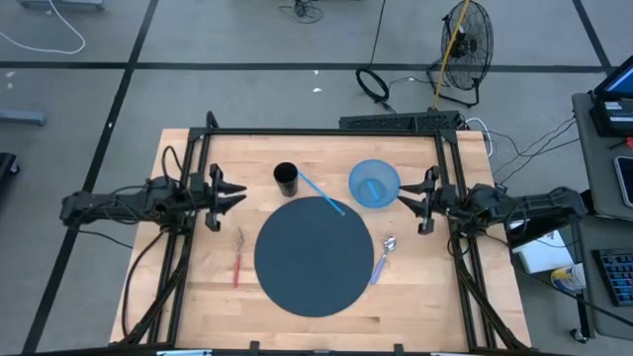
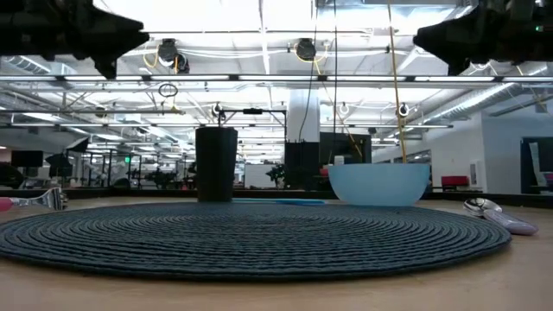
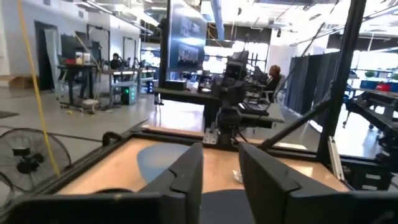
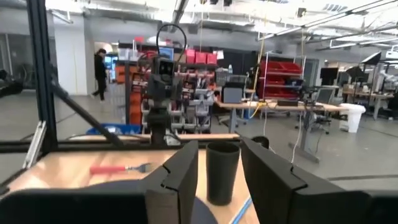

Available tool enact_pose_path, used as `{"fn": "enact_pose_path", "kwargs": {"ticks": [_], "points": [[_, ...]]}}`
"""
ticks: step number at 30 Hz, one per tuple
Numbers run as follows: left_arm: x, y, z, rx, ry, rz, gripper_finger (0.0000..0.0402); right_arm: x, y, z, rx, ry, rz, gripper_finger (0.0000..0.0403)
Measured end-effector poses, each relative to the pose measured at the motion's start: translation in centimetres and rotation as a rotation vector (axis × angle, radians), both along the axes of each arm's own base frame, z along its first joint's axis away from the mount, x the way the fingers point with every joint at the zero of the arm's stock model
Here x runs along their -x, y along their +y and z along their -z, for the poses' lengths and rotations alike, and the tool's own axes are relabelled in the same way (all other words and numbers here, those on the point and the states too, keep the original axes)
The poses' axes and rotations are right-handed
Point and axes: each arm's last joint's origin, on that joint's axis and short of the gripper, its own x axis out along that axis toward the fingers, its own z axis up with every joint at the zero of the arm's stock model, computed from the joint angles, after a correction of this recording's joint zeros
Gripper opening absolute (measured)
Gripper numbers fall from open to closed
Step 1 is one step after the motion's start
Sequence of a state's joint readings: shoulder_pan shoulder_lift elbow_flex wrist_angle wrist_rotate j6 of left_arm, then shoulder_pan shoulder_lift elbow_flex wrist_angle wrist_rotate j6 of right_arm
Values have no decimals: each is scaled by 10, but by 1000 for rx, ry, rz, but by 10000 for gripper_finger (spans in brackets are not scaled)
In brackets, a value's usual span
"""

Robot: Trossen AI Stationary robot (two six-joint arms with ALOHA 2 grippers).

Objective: Pick & Place Utensil
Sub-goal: Put the blue bowl on the blue mat

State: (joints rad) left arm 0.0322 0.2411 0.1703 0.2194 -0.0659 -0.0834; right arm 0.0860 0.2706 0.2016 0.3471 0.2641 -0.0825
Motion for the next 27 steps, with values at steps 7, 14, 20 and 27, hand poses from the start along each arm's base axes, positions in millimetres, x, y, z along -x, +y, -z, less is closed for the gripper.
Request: {"fn": "enact_pose_path", "kwargs": {"ticks": [7,14,20,27], "points": [[-4,3,-23,-3,61,-112,217,-5,-2,-16,-3,49,88,143],[-12,4,-32,-64,126,-124,248,-16,-1,-52,16,187,77,150],[-16,4,-30,-74,146,-124,237,-28,-1,-58,35,322,111,145],[-17,4,-21,-81,238,-122,221,-35,-4,-39,-11,486,219,149]]}}
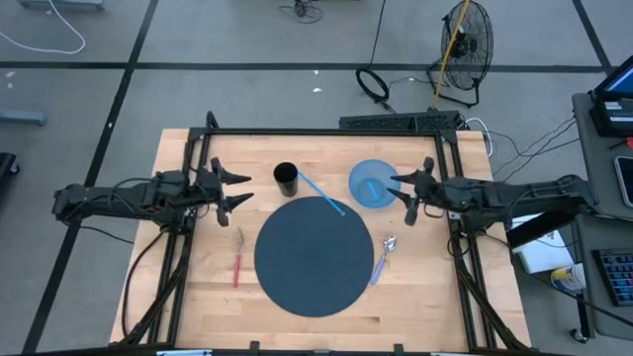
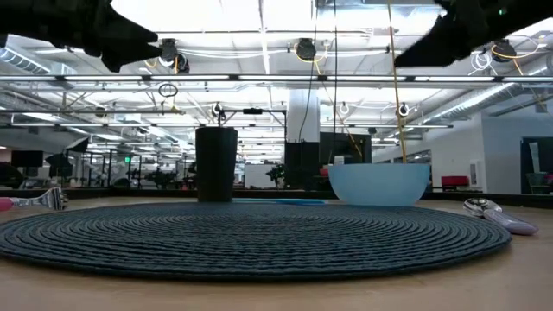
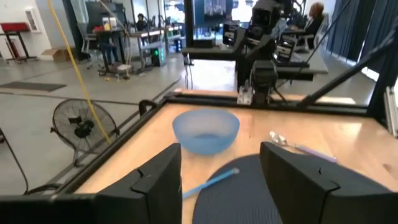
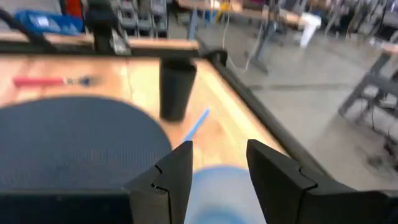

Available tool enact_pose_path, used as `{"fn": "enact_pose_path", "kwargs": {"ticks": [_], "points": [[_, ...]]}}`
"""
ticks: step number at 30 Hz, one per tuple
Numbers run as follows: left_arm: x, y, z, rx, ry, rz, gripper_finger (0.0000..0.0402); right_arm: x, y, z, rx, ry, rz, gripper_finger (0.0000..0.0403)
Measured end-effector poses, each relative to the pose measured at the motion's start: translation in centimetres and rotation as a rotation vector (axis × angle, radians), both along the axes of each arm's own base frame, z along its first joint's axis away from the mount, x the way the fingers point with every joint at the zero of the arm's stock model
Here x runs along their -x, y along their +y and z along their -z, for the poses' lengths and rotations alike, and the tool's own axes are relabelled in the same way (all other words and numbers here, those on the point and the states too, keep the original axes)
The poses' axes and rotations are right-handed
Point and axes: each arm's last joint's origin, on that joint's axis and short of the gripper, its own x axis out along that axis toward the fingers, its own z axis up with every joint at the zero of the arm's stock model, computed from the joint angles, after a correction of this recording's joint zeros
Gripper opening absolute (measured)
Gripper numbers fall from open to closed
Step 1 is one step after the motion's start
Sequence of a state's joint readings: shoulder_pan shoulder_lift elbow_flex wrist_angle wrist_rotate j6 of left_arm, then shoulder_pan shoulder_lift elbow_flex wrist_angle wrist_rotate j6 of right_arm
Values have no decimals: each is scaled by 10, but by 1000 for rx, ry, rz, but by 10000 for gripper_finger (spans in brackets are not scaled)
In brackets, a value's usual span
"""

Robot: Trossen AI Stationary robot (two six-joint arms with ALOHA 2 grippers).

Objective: Pick & Place Utensil
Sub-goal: Put the blue bowl on the blue mat

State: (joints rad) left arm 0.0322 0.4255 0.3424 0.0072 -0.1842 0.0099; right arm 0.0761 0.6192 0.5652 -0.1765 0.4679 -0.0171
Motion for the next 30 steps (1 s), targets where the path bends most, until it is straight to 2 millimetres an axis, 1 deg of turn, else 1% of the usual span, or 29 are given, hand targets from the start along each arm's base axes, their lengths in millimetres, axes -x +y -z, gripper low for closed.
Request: {"fn": "enact_pose_path", "kwargs": {"ticks": [2,5,8,11,15,19,23,27,30], "points": [[0,0,1,-7,14,1,219,-3,1,5,-13,43,-8,152],[0,0,1,-11,11,1,220,-11,3,12,-28,92,-70,153],[0,0,0,-15,6,1,220,-16,3,15,-36,147,-56,153],[0,0,1,-14,9,1,216,-19,-1,7,-81,151,39,152],[0,0,2,-1,24,0,217,-16,-13,-2,-148,125,290,148],[0,0,4,35,30,-4,218,-10,-25,1,-230,129,420,145],[0,0,4,39,34,-4,218,-6,-38,8,-317,174,474,149],[0,0,4,37,34,-3,218,-8,-49,12,-394,197,477,154],[0,0,4,39,34,-4,218,-9,-61,19,-449,229,523,151]]}}
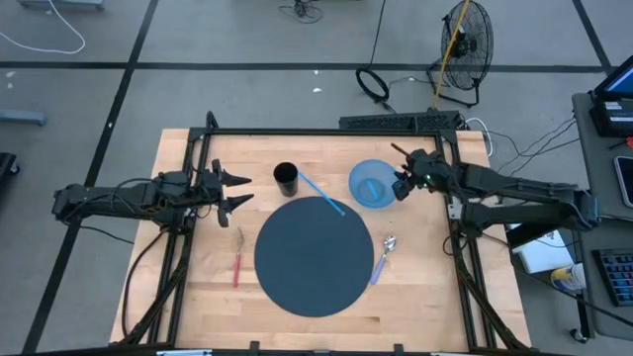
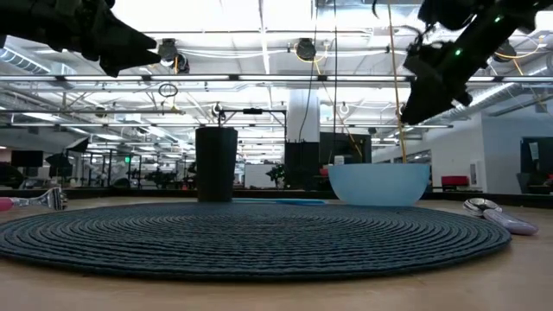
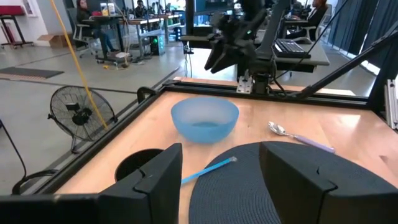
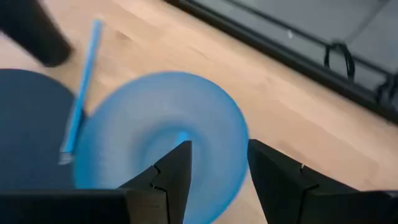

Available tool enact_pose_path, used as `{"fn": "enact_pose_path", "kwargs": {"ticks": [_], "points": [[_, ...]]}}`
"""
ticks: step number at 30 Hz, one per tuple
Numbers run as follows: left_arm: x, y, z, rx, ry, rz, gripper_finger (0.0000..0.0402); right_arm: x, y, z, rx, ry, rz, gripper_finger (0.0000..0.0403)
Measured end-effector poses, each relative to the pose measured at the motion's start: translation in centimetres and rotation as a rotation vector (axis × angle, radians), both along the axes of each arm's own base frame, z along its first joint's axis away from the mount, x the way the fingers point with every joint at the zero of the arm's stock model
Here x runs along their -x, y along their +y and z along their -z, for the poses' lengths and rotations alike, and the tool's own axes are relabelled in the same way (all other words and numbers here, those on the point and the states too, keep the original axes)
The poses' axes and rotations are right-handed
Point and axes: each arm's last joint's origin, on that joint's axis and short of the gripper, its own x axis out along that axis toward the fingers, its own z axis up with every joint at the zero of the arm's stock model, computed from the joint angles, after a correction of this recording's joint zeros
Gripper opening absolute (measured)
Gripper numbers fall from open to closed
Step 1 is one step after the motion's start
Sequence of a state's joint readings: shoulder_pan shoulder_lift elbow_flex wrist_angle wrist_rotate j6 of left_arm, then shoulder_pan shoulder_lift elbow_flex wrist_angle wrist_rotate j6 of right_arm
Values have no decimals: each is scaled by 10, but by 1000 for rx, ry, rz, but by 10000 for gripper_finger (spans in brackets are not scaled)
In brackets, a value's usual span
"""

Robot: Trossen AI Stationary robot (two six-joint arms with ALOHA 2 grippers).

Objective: Pick & Place Utensil
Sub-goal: Put the blue bowl on the blue mat

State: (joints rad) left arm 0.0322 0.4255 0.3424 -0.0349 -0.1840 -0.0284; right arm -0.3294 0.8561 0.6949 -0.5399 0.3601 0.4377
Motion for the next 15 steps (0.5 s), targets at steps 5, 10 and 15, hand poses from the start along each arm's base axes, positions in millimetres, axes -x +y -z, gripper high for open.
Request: {"fn": "enact_pose_path", "kwargs": {"ticks": [5,10,15], "points": [[0,0,0,1,0,0,218,0,-24,13,-113,41,69,141],[0,0,0,4,-1,0,218,-3,-40,25,-188,80,65,143],[0,0,0,7,-1,0,218,-5,-48,33,-217,114,60,160]]}}
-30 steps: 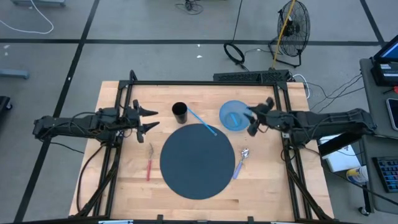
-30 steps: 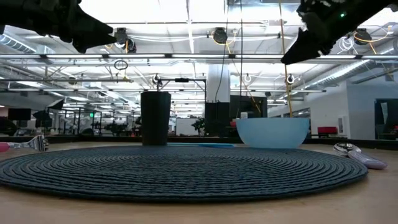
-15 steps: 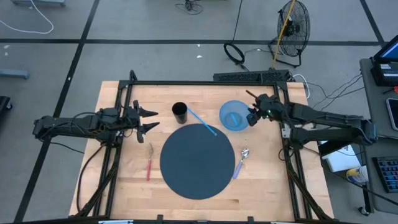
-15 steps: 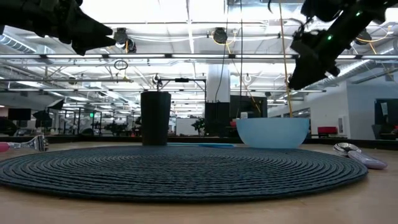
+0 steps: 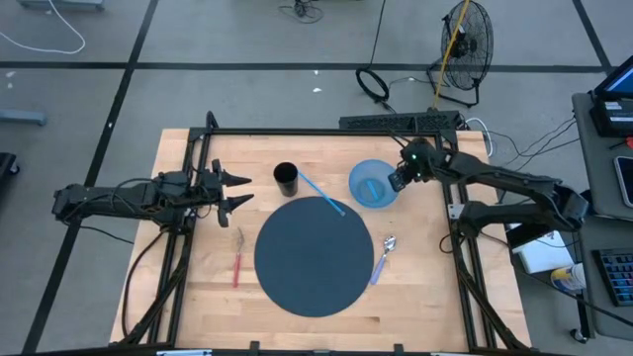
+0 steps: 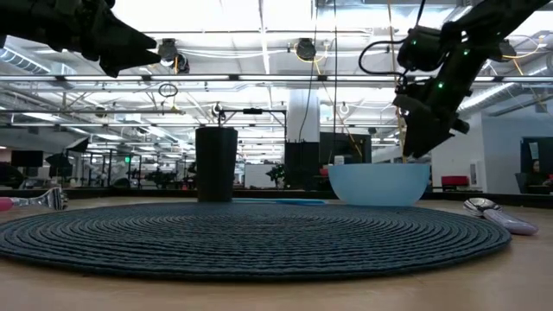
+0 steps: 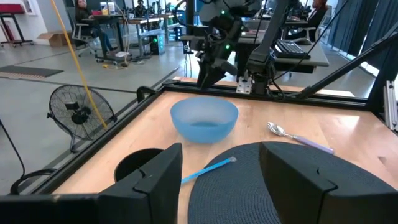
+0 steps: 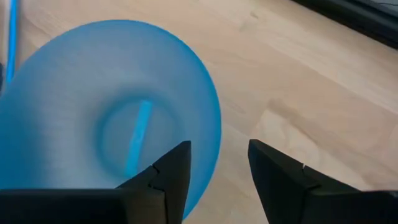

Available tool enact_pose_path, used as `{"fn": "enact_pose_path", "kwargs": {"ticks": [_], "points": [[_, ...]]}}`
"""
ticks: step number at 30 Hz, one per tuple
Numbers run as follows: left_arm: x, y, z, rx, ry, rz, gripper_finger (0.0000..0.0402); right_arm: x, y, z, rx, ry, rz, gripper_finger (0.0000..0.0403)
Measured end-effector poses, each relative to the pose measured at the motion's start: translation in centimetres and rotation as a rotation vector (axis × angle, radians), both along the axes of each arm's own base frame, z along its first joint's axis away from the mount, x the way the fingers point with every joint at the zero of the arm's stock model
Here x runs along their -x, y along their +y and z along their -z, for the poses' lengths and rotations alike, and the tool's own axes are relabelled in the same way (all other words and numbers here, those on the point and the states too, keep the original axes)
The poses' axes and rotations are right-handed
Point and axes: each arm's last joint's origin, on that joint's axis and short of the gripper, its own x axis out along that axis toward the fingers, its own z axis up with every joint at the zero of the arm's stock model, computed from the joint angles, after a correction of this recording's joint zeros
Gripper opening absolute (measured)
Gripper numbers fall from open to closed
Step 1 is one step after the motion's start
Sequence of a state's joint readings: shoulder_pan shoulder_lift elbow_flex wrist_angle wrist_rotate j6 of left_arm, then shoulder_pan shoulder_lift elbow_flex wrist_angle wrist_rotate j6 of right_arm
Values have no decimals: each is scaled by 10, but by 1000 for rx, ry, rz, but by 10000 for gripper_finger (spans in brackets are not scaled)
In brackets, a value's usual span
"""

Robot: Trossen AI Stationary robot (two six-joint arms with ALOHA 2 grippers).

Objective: Pick & Place Utensil
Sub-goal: Put the blue bowl on the blue mat

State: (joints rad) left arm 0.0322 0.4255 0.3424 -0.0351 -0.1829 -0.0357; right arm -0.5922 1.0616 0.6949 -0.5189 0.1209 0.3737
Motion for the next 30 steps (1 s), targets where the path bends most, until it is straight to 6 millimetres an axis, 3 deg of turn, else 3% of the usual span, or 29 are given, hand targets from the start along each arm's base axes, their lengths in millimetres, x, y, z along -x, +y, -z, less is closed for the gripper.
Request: {"fn": "enact_pose_path", "kwargs": {"ticks": [14,30], "points": [[0,0,1,20,10,0,218,-8,-7,19,-61,75,-18,181],[1,0,5,53,41,-5,218,-10,-9,24,-77,98,-17,110]]}}
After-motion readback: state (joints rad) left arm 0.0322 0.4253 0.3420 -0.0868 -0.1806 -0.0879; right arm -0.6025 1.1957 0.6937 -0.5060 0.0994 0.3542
